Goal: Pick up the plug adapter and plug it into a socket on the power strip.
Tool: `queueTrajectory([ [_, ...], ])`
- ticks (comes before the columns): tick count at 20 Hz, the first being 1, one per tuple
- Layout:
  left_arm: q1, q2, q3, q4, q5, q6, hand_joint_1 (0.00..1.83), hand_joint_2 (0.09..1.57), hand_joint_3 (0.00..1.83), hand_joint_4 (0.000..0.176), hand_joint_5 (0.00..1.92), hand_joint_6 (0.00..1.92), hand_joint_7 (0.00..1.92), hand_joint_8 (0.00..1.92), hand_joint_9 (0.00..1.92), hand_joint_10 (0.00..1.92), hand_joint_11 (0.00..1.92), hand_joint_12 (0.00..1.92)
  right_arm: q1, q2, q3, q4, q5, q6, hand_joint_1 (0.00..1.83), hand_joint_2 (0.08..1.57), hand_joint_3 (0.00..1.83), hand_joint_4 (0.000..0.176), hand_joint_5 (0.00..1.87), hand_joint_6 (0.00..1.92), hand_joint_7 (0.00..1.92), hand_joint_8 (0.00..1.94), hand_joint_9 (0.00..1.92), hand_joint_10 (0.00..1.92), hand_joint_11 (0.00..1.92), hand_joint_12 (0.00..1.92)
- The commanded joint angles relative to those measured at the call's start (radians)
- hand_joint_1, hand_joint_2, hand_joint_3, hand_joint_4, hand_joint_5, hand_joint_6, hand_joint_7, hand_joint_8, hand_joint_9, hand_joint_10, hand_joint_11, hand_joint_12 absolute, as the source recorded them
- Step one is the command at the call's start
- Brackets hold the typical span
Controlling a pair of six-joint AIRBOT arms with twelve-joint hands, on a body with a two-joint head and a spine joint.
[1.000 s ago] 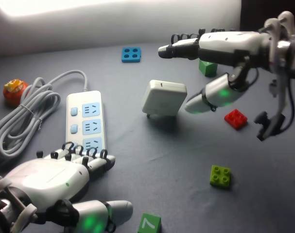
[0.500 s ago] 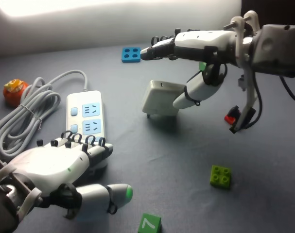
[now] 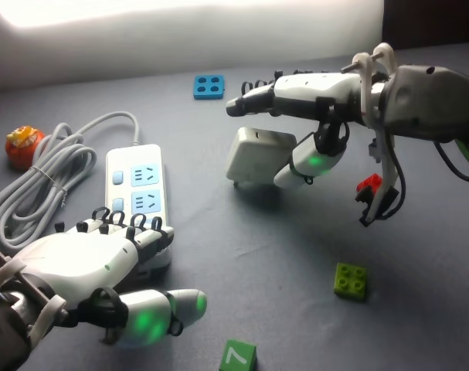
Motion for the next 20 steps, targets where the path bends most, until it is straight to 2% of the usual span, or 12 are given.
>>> queueTrajectory([
  [1, -0.005, -0.004, 0.005, 0.038, -0.071, 0.002, 0.0, 1.24, 0.0, 0.0, 0.14, 0.01, 0.15, 0.01, 0.11, 0.01, 0.0, 0.24, 0.006, 0.001, 0.007, 0.004, 0.081, 0.022, 1.37, 0.98, 0.0, 0.0, 0.22, 0.0, 0.19, 0.0, 0.16, 0.0, 0.0, 0.62],
  [2, -0.005, -0.007, 0.007, 0.035, -0.072, 0.002, 0.0, 1.24, 0.0, 0.0, 0.14, 0.0, 0.15, 0.0, 0.12, 0.0, 0.0, 0.26, 0.001, -0.003, 0.016, 0.004, 0.08, 0.039, 1.36, 0.98, 0.0, 0.0, 0.22, 0.0, 0.19, 0.0, 0.16, 0.0, 0.0, 0.6],
  [3, -0.004, -0.008, 0.009, 0.031, -0.072, 0.002, 0.0, 1.24, 0.0, 0.0, 0.11, 0.0, 0.12, 0.0, 0.09, 0.0, 0.0, 0.18, -0.002, -0.008, 0.024, 0.004, 0.078, 0.046, 1.38, 0.97, 0.0, 0.0, 0.21, 0.0, 0.19, 0.0, 0.15, 0.0, 0.0, 0.57],
  [8, 0.013, -0.008, 0.008, 0.022, -0.072, -0.016, 0.0, 1.24, 0.0, 0.0, 0.14, 0.0, 0.15, 0.01, 0.11, 0.01, 0.0, 0.25, -0.009, -0.027, 0.047, 0.004, 0.074, 0.081, 1.38, 0.97, 0.0, 0.0, 0.21, 0.0, 0.19, 0.0, 0.15, 0.0, 0.0, 0.58],
  [14, 0.023, -0.008, 0.004, 0.014, -0.071, -0.021, 0.0, 1.24, 0.0, 0.0, 0.15, 0.0, 0.17, 0.01, 0.13, 0.01, 0.0, 0.32, -0.011, -0.054, 0.063, 0.004, 0.072, 0.088, 1.39, 0.96, 0.0, 0.0, 0.23, 0.0, 0.21, 0.0, 0.19, 0.01, 0.0, 0.66],
  [20, 0.025, -0.008, -0.007, 0.011, -0.066, -0.006, 0.0, 1.23, 0.0, 0.0, 0.15, 0.0, 0.18, 0.0, 0.14, 0.0, 0.0, 0.29, -0.025, -0.066, 0.076, 0.004, 0.079, 0.093, 1.4, 0.97, 0.0, 0.0, 0.24, 0.01, 0.2, 0.0, 0.19, 0.0, 0.0, 0.68],
])
